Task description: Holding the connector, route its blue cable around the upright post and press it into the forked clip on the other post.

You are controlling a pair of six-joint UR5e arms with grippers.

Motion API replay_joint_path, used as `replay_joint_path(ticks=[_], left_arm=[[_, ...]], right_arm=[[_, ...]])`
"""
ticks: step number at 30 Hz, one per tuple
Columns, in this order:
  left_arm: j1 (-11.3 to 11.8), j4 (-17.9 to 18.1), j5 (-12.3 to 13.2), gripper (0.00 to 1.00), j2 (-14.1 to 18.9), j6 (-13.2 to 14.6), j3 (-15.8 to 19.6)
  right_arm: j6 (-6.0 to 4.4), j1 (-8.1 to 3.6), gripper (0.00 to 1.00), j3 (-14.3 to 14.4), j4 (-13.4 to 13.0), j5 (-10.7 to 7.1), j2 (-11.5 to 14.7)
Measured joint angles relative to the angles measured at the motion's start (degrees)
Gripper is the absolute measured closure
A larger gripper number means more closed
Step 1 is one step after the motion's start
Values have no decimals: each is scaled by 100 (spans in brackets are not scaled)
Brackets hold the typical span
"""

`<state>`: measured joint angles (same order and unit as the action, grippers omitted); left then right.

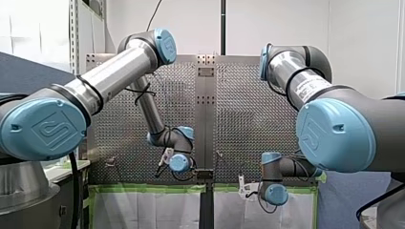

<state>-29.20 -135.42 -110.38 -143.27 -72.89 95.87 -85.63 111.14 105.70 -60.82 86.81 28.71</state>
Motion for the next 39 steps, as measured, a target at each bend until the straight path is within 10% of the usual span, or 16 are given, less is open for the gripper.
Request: replay_joint_path(ticks=[39], left_arm=[[-368, -21, -495, 0, -483, -1199, -260]], right_arm=[[552, 280, 100, 0, -6, -197, 18]])
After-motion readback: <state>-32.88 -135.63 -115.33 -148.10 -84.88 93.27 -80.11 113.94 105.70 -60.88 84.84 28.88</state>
